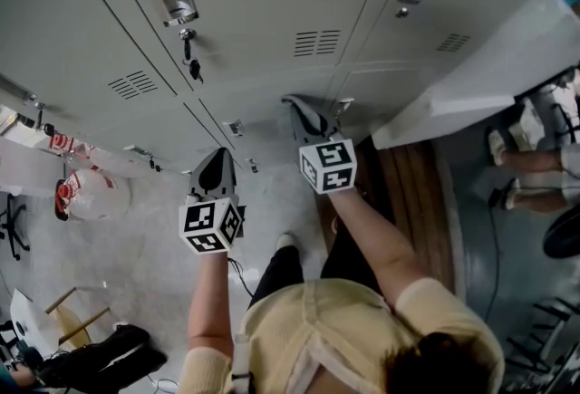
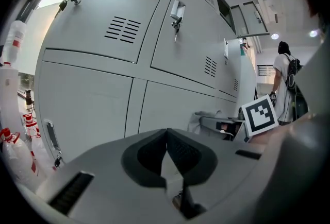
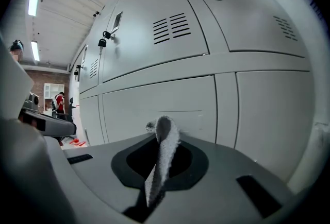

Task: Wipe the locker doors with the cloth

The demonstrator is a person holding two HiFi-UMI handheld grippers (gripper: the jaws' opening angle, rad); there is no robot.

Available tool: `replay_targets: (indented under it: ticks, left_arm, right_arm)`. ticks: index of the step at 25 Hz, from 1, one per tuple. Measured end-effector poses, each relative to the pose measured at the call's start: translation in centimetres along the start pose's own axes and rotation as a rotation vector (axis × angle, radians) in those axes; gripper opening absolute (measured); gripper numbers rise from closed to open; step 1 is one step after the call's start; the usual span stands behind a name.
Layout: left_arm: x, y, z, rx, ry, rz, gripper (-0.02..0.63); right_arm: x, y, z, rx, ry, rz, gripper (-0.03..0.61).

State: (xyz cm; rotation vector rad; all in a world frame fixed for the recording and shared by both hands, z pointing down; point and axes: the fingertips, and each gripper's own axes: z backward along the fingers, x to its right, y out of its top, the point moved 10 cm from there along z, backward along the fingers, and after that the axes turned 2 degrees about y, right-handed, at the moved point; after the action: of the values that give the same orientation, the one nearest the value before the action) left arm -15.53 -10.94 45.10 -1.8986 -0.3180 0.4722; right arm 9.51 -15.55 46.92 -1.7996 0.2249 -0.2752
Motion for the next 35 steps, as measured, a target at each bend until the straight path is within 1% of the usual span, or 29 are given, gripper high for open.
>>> replay_targets:
  ticks: [9,20,23,28,31,35]
  left_arm:
    - [2.0,0.3,-1.6,-0.005,-0.046,-0.010,0.003]
    - [3.6,0.3,-2.9,-0.014,-0.086,-0.020,0.003]
    - [3.6,0.1,-2.8,-0.012,-0.085,-0.018,0.003]
    - [3.0,-0.4,-1.8,-0.007,-0.070,-0.005,0.003]
    - [2.1,-0.6,-0.9,0.000,-0.045,0.006,0.003]
    - [0.7,-1.1,0.3,0.000,-0.003,0.023,0.003]
  right_arm:
    - [3.3,-0.3,1.3,-0.001,-0.074,-0.023,0.015]
    - [5.5,-0.4,2.8,-0.009,-0.121,-0.036,0.015]
    - [5.3,-0.3,3.2,0.001,-0.101,-0.039,0.015]
    - [3.5,-1.1,3.8,0.015,-0.055,-0.067,0.015]
    - [2.0,-1.5,3.5,0.004,-0.023,-0.075,0.015]
    - [-0.1,-2.0,2.6,-0.013,0.031,-0.060,0.015]
